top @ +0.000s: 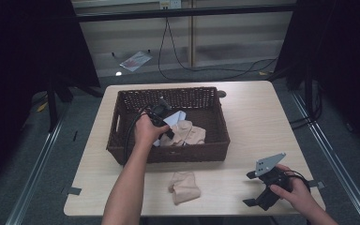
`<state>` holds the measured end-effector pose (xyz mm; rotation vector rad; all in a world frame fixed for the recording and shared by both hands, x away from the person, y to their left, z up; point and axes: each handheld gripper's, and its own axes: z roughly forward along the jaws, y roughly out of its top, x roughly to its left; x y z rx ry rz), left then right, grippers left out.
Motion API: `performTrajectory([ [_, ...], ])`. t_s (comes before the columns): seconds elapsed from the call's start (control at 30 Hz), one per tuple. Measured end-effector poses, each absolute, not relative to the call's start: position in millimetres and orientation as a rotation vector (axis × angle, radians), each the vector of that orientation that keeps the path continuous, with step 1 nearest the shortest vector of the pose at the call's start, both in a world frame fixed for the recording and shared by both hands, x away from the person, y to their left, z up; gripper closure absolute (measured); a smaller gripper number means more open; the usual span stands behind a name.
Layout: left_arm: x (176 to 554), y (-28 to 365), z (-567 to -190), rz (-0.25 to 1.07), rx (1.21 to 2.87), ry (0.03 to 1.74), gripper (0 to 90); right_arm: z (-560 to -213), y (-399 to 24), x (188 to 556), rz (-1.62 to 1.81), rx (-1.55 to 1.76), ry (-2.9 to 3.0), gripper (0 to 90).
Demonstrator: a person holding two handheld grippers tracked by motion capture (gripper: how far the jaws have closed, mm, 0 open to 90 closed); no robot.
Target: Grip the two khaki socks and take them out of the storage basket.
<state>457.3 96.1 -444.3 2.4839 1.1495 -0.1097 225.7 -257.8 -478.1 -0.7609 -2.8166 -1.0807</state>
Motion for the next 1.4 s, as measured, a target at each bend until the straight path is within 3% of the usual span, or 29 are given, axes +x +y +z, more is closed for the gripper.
performTrajectory([
  [0.07, 456, 96, -438, -0.09, 2.48, 1.128, 79.7, -478, -258, 226, -1.084, -0.759, -2.815, 1.9],
  [0.13, 455, 98, -431, -0.111, 2.479, 1.148, 83.3, -478, -258, 226, -1.087, -0.758, -2.816, 2.0],
  [0.63, 443, 109, -360, -0.201, 2.424, 1.086, 84.0, -478, -256, 226, -1.079, -0.755, -2.827, 2.0],
  [1.4, 417, 104, -277, -0.233, 2.504, 0.925, 84.1, -478, -255, 226, -1.083, -0.747, -2.824, 1.9],
])
